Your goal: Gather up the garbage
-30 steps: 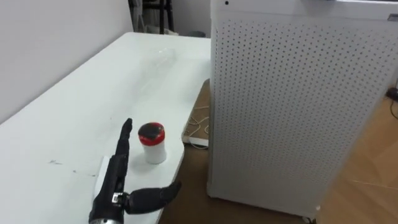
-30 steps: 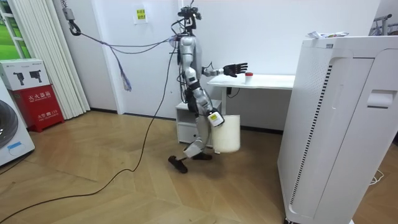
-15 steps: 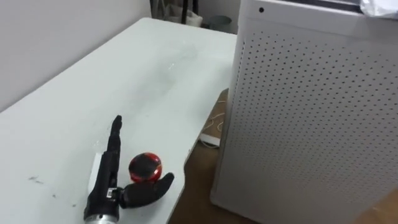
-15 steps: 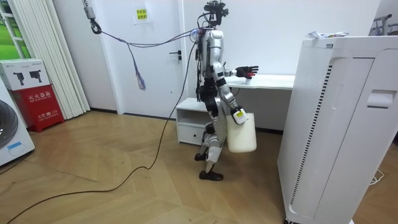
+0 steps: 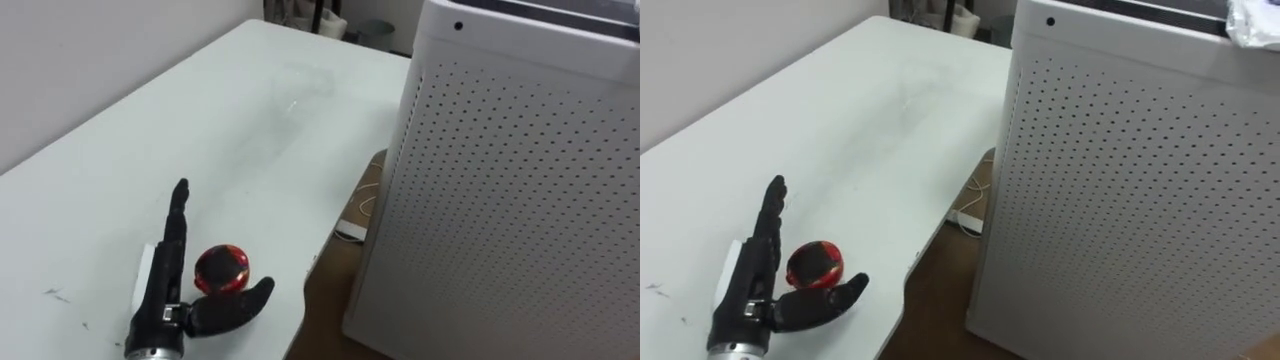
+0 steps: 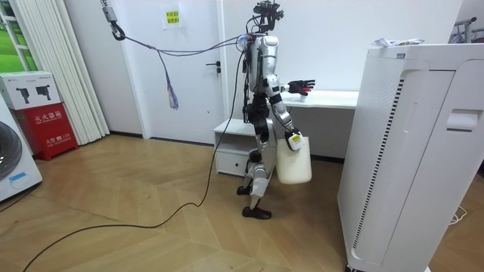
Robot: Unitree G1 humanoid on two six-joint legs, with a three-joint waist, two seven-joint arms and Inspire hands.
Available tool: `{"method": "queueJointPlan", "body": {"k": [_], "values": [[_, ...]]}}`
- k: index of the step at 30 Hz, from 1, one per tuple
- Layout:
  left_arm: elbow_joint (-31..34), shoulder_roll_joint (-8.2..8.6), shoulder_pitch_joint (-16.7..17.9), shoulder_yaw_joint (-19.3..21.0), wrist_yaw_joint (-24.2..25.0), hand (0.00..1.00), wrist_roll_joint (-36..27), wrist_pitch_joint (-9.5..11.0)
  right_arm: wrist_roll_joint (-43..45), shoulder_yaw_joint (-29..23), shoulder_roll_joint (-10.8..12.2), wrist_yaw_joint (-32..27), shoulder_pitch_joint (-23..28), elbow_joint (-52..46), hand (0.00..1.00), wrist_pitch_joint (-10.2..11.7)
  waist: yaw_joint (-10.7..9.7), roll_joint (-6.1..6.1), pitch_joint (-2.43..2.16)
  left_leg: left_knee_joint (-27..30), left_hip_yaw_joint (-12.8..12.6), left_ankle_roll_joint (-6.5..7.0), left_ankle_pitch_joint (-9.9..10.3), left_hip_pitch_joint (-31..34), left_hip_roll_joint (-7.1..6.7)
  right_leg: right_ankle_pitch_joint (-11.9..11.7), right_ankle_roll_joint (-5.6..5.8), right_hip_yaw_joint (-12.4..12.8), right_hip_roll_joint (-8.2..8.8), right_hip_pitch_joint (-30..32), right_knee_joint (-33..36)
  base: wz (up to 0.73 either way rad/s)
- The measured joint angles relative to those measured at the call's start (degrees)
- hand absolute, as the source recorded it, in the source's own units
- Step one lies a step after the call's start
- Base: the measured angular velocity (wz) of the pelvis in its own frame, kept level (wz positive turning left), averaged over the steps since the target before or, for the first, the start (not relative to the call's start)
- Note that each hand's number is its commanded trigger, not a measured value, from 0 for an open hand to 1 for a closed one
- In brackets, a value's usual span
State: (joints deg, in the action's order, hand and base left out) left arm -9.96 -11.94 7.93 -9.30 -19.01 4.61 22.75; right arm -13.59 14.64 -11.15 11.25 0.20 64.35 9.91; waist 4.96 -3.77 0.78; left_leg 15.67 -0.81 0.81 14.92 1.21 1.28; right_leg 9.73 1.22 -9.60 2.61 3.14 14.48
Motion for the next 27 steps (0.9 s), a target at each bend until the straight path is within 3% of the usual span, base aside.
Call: {"method": "queueJointPlan", "body": {"k": [4,12,13,14,16,20,24,27], "values": [[-0.7,0.0,1.7,-0.1,1.0,0.0,-0.1,-0.7,0.1,0.0,0.0,0.3,0.0,0.0,1.0,0.0,-0.1,-0.8,0.14,0.0,0.2,-0.01,0.0,0.2,-0.01,0.0,0.0,-0.1,-0.02,0.0,0.0,0.02],[-3.2,0.3,1.5,-1.7,1.2,0.0,-2.9,-1.3,0.1,0.0,0.0,0.6,0.0,-0.2,1.0,0.0,-0.5,-0.72,0.04,0.1,0.4,-0.01,0.0,0.2,-0.1,0.0,-0.02,-0.8,0.13,-0.2,0.0,0.01],[-3.3,0.3,1.5,-1.7,1.2,0.06,-2.9,-1.3,0.1,0.0,0.0,0.7,0.0,-0.2,1.0,0.0,-0.5,-0.66,0.01,0.1,0.4,-0.02,0.0,0.2,-0.1,0.0,-0.02,-0.8,0.13,-0.2,0.0,0.0],[-3.4,0.3,1.5,-1.7,1.2,0.49,-2.9,-1.3,0.1,0.0,0.0,0.7,0.0,-0.2,1.0,0.0,-0.5,-0.64,0.0,0.1,0.5,-0.02,0.0,0.2,-0.1,0.0,-0.02,-0.8,0.13,-0.2,0.0,0.0],[-3.4,0.31,1.5,-1.8,1.0,1.0,-2.8,-1.3,0.1,0.0,0.0,0.7,0.0,-0.2,1.0,0.0,-0.7,-0.56,-0.05,0.1,0.7,-0.02,-0.1,0.2,-0.11,0.0,-0.02,-1.0,0.15,-0.3,0.0,0.02],[-3.9,0.29,1.4,-2.1,0.1,1.0,-2.8,-1.3,0.1,0.5,0.0,0.7,0.3,-0.2,1.0,0.0,-0.7,-0.38,-0.16,0.1,0.9,-0.02,-0.1,-0.4,-0.15,0.0,-0.02,-1.7,0.22,-1.3,-0.7,0.07],[-6.1,0.28,0.8,-0.5,-0.7,1.0,-2.8,-1.1,0.2,0.5,0.0,0.9,0.7,-0.3,1.0,-0.1,-0.4,0.53,-0.62,-0.1,1.0,-0.02,-0.1,-1.1,-0.22,0.0,-0.02,-1.8,0.24,-2.2,-0.9,0.02],[-7.0,0.34,0.2,0.1,-1.0,1.0,-2.8,-1.0,0.2,0.6,0.1,1.4,0.9,-0.8,1.0,-0.1,-0.2,0.55,-0.61,-0.1,1.0,-0.01,-0.1,-1.0,-0.21,0.0,-0.02,-1.8,0.24,-2.2,-0.9,0.0]]}}
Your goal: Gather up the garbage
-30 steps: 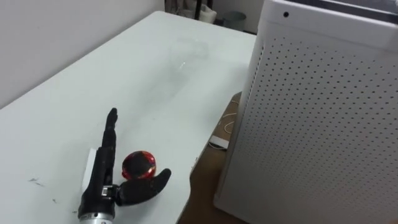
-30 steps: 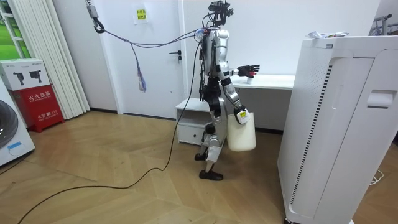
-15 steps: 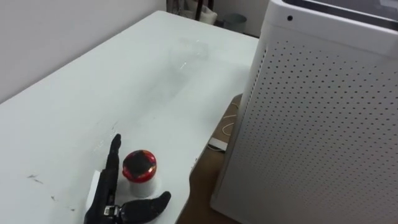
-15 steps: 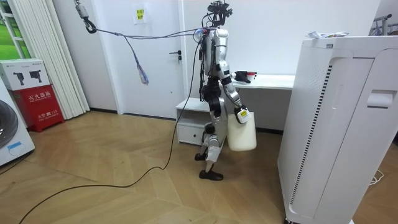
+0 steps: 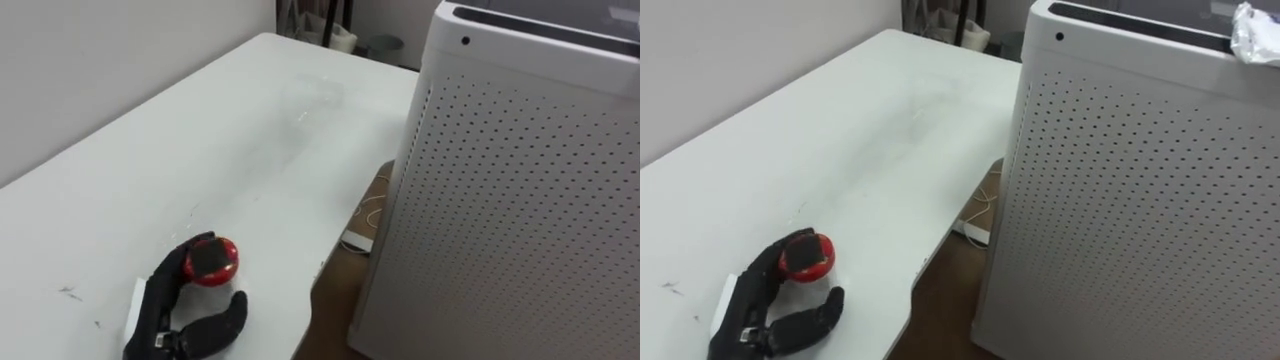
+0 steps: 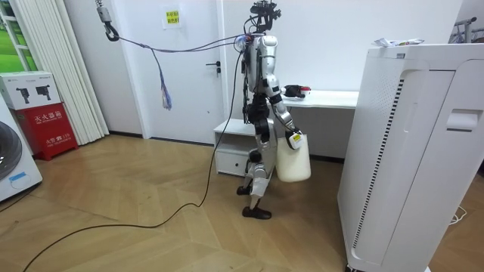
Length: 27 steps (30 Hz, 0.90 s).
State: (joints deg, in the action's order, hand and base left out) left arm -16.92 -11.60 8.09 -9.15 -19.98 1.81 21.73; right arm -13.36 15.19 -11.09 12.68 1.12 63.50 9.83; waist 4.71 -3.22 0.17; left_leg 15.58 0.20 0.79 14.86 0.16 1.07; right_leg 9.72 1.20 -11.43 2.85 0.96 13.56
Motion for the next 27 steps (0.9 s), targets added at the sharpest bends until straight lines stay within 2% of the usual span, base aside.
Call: {"method": "queueJointPlan", "body": {"k": [9,14,16,19,21,23,24,26,27], "values": [[-1.2,0.12,-0.7,0.0,-0.3,1.0,-0.1,0.9,2.5,-0.1,0.0,0.1,0.4,-2.4,1.0,0.0,0.0,-0.28,0.11,0.1,-0.4,0.09,-0.1,0.4,-0.05,0.0,0.0,0.2,0.12,0.6,0.3,0.0],[-0.5,-0.09,-1.4,-0.2,0.5,1.0,-5.4,0.8,2.5,1.1,-0.1,0.0,-0.3,-3.3,1.0,0.0,-0.3,-0.44,0.21,0.1,-0.9,0.22,-0.4,1.3,-0.07,0.0,0.0,0.4,0.47,2.1,1.3,-0.02],[0.6,-0.48,-1.4,-1.9,0.9,1.0,-8.9,0.5,2.4,1.9,-0.1,0.1,-0.6,-3.3,1.0,0.0,-0.3,-0.55,0.38,0.0,-1.0,0.32,-0.5,1.5,-0.08,0.0,0.01,0.5,0.69,2.4,1.3,0.0],[2.8,-0.97,-1.8,-5.0,3.7,1.0,-10.3,-0.3,2.7,2.1,-0.1,0.0,-1.7,-3.6,1.0,0.1,-0.7,-0.72,0.48,0.1,-1.5,0.62,-0.8,2.8,-0.72,-0.1,0.21,1.3,0.9,4.0,1.6,-0.07],[3.5,-1.17,-2.6,-7.2,5.6,1.0,-10.3,-0.3,3.1,2.1,-0.1,-0.4,-3.0,-3.5,1.0,0.1,-1.6,-0.64,0.53,0.2,-2.1,0.81,-0.9,3.5,-0.65,-0.3,0.34,2.1,0.99,5.1,1.8,-0.2],[4.4,-1.17,-3.7,-10.0,7.8,1.0,-10.2,-0.4,3.2,2.2,-0.2,-0.9,-4.4,-3.2,1.0,0.1,-2.2,-0.55,0.77,0.3,-3.0,0.9,-1.0,4.0,-0.54,-0.6,0.45,2.8,1.05,6.1,2.1,-0.2],[5.9,-1.21,-4.2,-11.3,9.4,1.0,-10.1,-0.8,3.2,2.3,-0.1,-1.1,-5.5,-2.7,1.0,0.1,-3.2,-0.4,1.1,0.5,-3.1,0.91,-1.0,4.3,-0.53,-0.8,0.5,3.0,1.05,6.3,2.1,-0.13],[9.2,-1.25,-5.3,-12.5,12.1,1.0,-10.1,-1.2,3.2,2.2,-0.3,-1.5,-6.5,-2.6,1.0,0.2,-4.3,-0.33,1.23,0.9,-3.6,0.91,-1.0,5.2,-0.52,-1.0,0.51,3.3,1.02,7.2,2.2,-0.13],[10.7,-1.02,-6.4,-13.3,13.3,1.0,-10.1,-1.2,3.6,2.2,-0.5,-1.7,-7.2,-2.3,1.0,0.2,-4.7,-0.02,1.47,1.0,-4.2,0.91,-1.0,5.4,-0.53,-1.3,0.49,3.5,0.94,7.7,2.2,-0.24]]}}
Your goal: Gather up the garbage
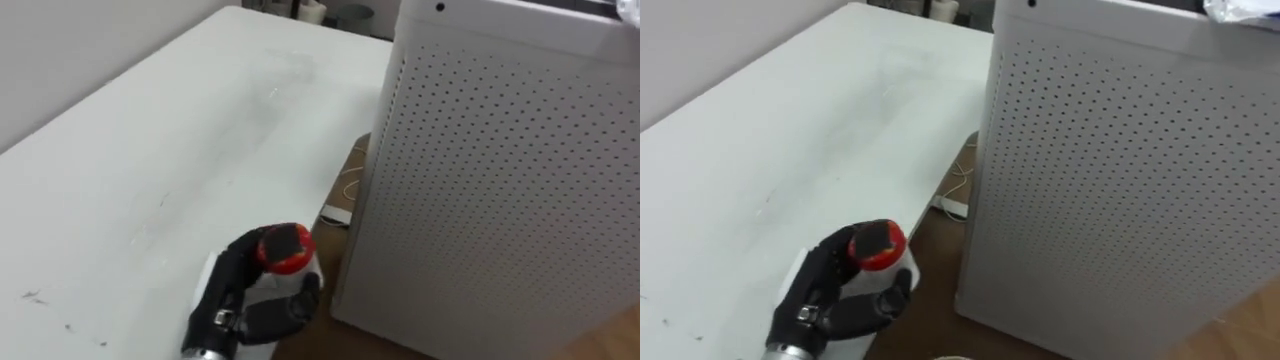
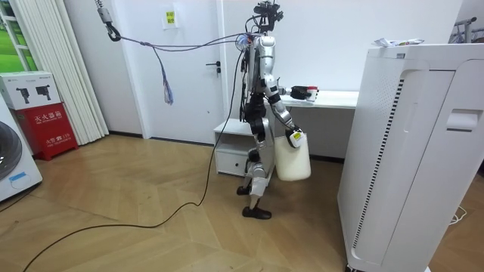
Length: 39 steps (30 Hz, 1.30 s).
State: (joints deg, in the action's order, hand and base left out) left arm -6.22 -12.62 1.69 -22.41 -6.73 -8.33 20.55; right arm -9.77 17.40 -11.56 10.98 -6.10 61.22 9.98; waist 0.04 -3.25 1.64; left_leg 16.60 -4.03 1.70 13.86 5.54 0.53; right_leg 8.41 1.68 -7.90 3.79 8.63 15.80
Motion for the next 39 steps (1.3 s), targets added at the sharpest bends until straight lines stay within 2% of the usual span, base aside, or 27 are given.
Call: {"method": "queueJointPlan", "body": {"k": [2,4,7,10,16,25,31,34,39], "values": [[0.2,0.13,-2.4,-1.3,1.5,1.0,-0.1,0.0,0.8,0.0,-0.2,-0.4,-0.6,0.3,1.0,0.0,0.0,0.45,0.2,0.1,-0.8,0.0,0.0,-0.2,0.06,-0.1,-0.09,0.0,-0.02,0.1,-0.1,-0.23],[0.2,0.57,-4.4,-3.2,3.7,1.0,-0.4,0.0,1.0,0.0,-0.3,-0.8,-0.9,0.6,1.0,0.1,-1.1,0.99,0.28,0.0,-1.4,0.0,0.0,0.0,0.06,-0.2,-0.11,0.3,-0.12,0.5,0.0,-0.08],[0.1,0.78,-4.7,-5.3,7.1,1.0,-2.5,-0.2,0.9,0.1,-0.3,-1.3,-1.6,0.6,1.0,0.0,-1.5,1.51,0.06,-0.1,-2.5,0.0,0.0,0.3,0.64,-0.3,-0.28,1.4,-0.37,1.7,0.5,-0.22],[0.1,0.72,-4.9,-7.6,10.2,1.0,-5.0,-0.4,0.8,0.2,-0.3,-2.4,-3.0,0.4,1.0,0.0,-1.8,2.02,0.04,-0.1,-3.8,0.0,0.0,1.1,0.8,-0.3,-0.38,1.9,-0.42,3.3,1.4,-0.19],[-1.8,0.76,-5.0,-8.3,14.8,1.0,-5.7,-0.6,0.8,0.9,-0.3,-2.9,-5.0,0.5,1.0,0.2,-2.1,2.74,0.16,0.1,-5.3,0.0,0.0,2.2,0.81,-0.4,-0.55,3.1,-0.59,6.0,3.2,-0.14],[-9.1,1.05,-5.4,-8.6,16.5,1.0,-5.8,-0.7,1.2,0.4,-0.3,-5.6,-7.0,0.6,1.0,0.6,-2.9,2.96,0.41,3.5,-6.3,0.03,0.0,8.0,0.79,-1.0,-1.18,3.2,0.01,12.3,6.6,-0.05],[-11.7,1.29,-5.5,-8.6,16.2,1.0,-5.6,-0.7,1.5,-0.8,-0.7,-8.1,-9.6,1.2,1.0,1.2,-2.6,3.54,0.97,5.6,-7.0,0.14,0.0,12.7,0.98,-1.8,-1.79,3.5,-0.1,16.9,8.1,-0.05],[-13.0,1.27,-5.5,-8.6,16.2,1.0,-5.3,-0.7,1.2,-0.8,-0.9,-8.7,-9.9,1.0,1.0,1.2,-1.6,3.55,0.95,6.4,-8.2,0.14,-0.1,15.5,1.14,-2.3,-2.01,4.7,-0.3,20.4,9.1,-0.18],[-13.5,1.09,-5.5,-8.5,15.6,1.0,-4.2,-0.7,0.9,-0.6,-0.9,-8.9,-9.8,0.8,1.0,1.2,-1.1,3.57,0.93,7.4,-8.5,0.17,-0.2,18.5,1.14,-2.4,-2.08,5.4,-0.4,23.7,9.8,-0.06]]}}
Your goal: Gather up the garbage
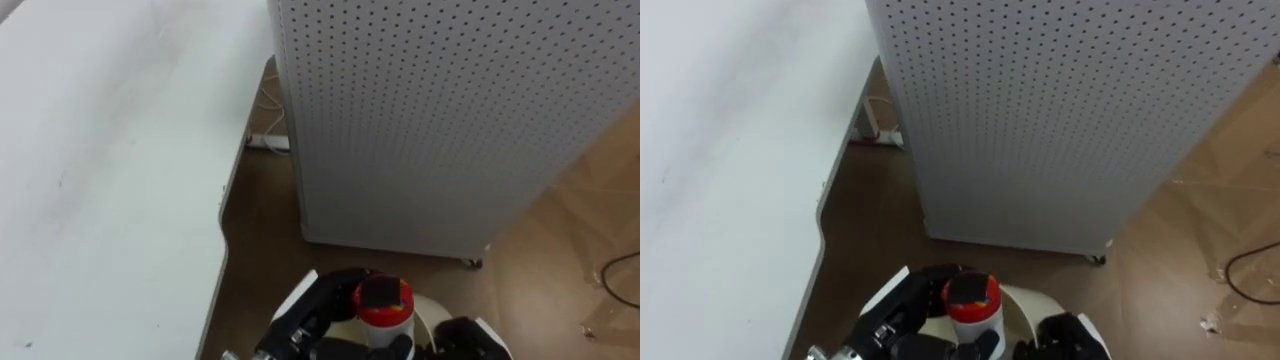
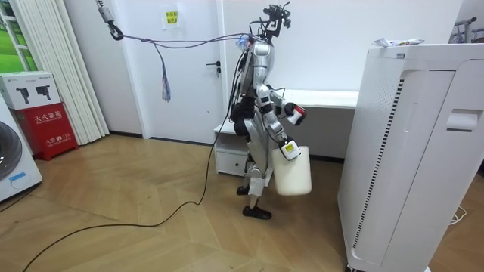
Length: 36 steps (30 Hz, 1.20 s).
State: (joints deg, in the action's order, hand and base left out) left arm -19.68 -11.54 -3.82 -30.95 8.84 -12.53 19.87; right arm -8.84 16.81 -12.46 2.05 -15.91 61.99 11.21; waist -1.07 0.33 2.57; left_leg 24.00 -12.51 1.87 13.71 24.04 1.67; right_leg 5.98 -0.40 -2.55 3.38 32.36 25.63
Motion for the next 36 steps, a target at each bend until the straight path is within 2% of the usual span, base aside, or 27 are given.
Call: {"method": "queueJointPlan", "body": {"k": [4,5,6,7,9,21,24,28,36], "values": [[-0.8,-0.06,-0.1,0.4,-0.9,1.0,1.0,0.0,0.0,0.0,0.1,0.5,0.0,-0.6,1.0,0.0,0.2,0.04,-0.03,0.3,0.1,0.0,0.0,0.6,0.01,0.0,0.01,0.1,-0.07,0.5,0.0,-0.01],[-0.9,-0.07,-0.1,0.5,-0.9,0.59,1.1,0.0,0.0,0.0,0.1,0.5,0.0,-0.8,1.0,0.0,0.2,0.04,-0.03,0.3,0.0,0.0,0.0,0.6,-0.01,0.0,0.01,0.1,-0.04,0.5,0.0,0.0],[-1.1,-0.08,-0.1,0.8,-1.2,0.52,2.1,0.0,0.0,0.0,0.2,0.5,0.0,-1.1,1.0,0.0,0.2,0.03,-0.03,0.3,0.0,0.0,0.0,0.6,-0.03,0.0,0.02,0.1,-0.01,0.5,0.0,0.0],[-1.4,-0.16,-0.2,0.9,-1.2,0.14,2.1,0.0,-0.1,0.0,0.2,0.6,0.2,-1.6,1.0,0.0,0.1,0.02,-0.04,0.4,0.0,0.0,0.0,0.6,-0.02,0.0,0.02,0.1,0.01,0.5,0.0,0.0],[-2.0,-0.27,-0.6,1.0,-1.2,0.0,2.1,0.0,-0.2,0.0,0.3,0.6,0.3,-2.1,1.0,0.0,0.0,0.0,-0.05,0.6,0.0,0.0,0.0,0.6,0.03,0.0,0.02,0.0,0.02,0.4,0.0,0.0],[-3.4,-0.16,-1.3,1.0,-0.9,0.0,2.2,0.0,-0.4,0.1,0.5,0.8,0.3,-2.3,1.0,0.0,0.0,-0.05,-0.12,1.2,-0.1,0.0,0.0,0.6,0.71,-1.2,-0.24,-0.2,-0.6,-0.3,-1.1,-0.01],[-3.4,-0.16,-1.6,1.0,-0.9,0.0,2.2,0.0,-0.3,1.4,0.8,1.5,0.6,-2.1,1.0,-0.3,0.0,-0.04,-0.13,1.4,-0.1,0.01,0.0,0.6,0.71,-1.2,-0.25,-0.3,-0.53,-0.4,-1.0,0.0],[-3.5,-0.33,-1.7,1.0,-0.9,0.0,2.1,0.0,-1.8,1.9,-0.4,2.1,0.7,-2.1,1.0,-0.3,0.1,-0.06,-0.15,1.5,0.1,0.01,0.0,0.2,0.72,-1.2,-0.24,-0.3,-0.51,-0.8,-1.0,0.0],[-4.3,-0.38,-2.1,2.0,-0.9,0.0,2.0,0.0,-3.1,2.4,-0.9,3.3,0.9,-2.0,1.0,-0.3,0.1,0.0,-0.17,1.3,0.2,0.0,0.0,-1.5,0.76,-1.2,-0.22,-0.6,-0.53,-2.8,-1.4,0.0]]}}
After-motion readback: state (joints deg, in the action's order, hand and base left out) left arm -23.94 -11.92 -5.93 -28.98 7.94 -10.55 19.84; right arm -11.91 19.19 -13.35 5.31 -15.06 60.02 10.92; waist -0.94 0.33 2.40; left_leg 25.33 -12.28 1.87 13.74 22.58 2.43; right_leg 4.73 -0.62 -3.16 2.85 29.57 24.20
